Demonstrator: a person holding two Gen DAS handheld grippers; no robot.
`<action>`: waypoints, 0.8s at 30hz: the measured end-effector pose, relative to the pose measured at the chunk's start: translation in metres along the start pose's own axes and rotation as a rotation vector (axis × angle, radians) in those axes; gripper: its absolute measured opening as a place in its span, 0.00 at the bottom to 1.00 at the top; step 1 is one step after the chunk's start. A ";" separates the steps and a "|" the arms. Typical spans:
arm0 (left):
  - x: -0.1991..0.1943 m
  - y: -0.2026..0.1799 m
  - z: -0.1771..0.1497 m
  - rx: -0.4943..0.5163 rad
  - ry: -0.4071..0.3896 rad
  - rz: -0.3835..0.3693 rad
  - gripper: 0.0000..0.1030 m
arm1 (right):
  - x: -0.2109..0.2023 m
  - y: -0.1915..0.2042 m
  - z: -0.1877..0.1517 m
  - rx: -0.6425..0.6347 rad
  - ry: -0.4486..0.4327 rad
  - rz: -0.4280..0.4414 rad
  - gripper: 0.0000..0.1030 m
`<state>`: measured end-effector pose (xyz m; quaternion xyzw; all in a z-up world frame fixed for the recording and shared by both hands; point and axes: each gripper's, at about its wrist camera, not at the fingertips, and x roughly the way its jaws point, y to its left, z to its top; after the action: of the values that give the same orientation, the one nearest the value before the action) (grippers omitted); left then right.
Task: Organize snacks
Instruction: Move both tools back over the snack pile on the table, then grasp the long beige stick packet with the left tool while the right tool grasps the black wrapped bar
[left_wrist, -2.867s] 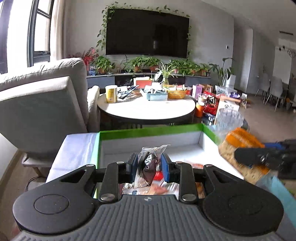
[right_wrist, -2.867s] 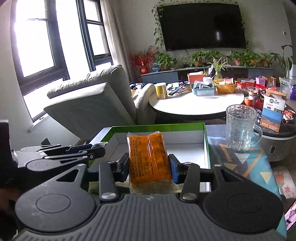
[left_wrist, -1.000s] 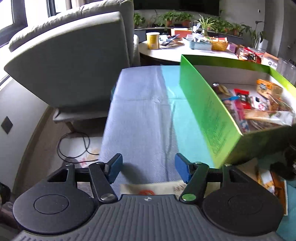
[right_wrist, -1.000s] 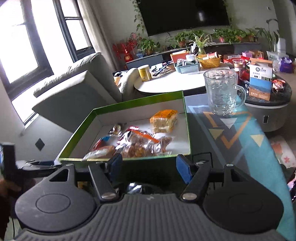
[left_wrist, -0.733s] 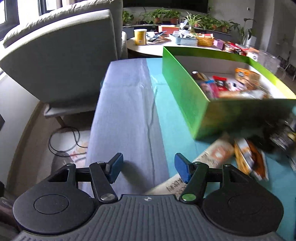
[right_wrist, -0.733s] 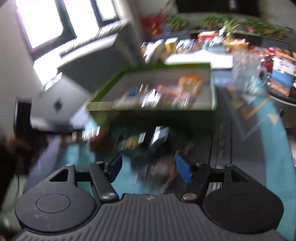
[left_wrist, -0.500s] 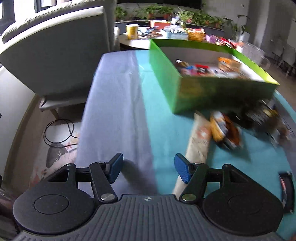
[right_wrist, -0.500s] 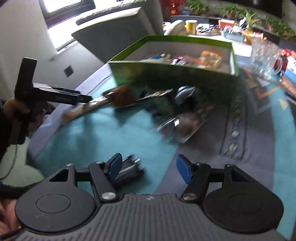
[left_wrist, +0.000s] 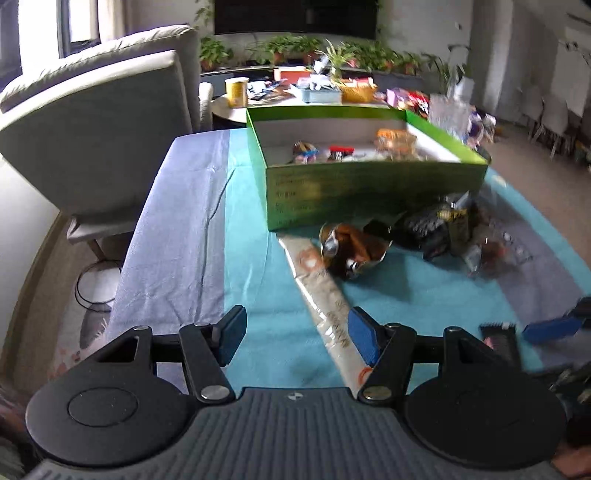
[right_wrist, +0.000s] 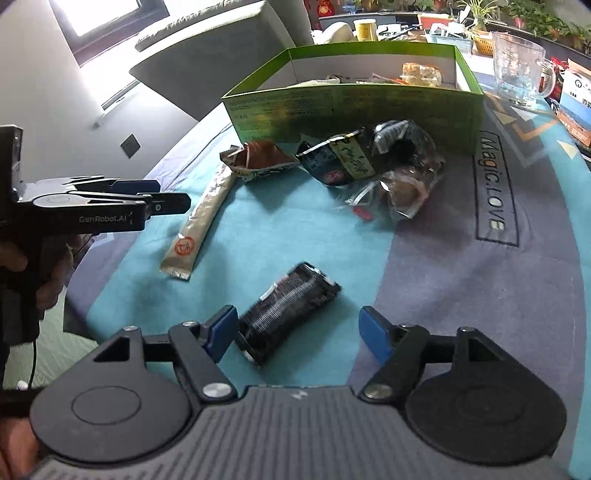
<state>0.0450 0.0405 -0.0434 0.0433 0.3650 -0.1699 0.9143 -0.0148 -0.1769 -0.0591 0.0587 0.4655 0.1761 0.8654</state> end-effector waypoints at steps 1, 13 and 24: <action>0.003 0.001 0.001 -0.019 0.008 -0.009 0.56 | 0.002 0.003 0.001 -0.002 -0.002 0.000 0.35; 0.028 -0.036 -0.004 0.061 0.060 -0.032 0.33 | 0.009 0.017 -0.002 -0.138 -0.056 -0.137 0.23; -0.016 -0.019 0.011 0.013 -0.070 -0.016 0.16 | -0.021 -0.015 0.021 0.013 -0.206 -0.078 0.21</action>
<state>0.0349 0.0245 -0.0241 0.0404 0.3320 -0.1808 0.9249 -0.0049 -0.1973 -0.0347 0.0641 0.3769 0.1324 0.9145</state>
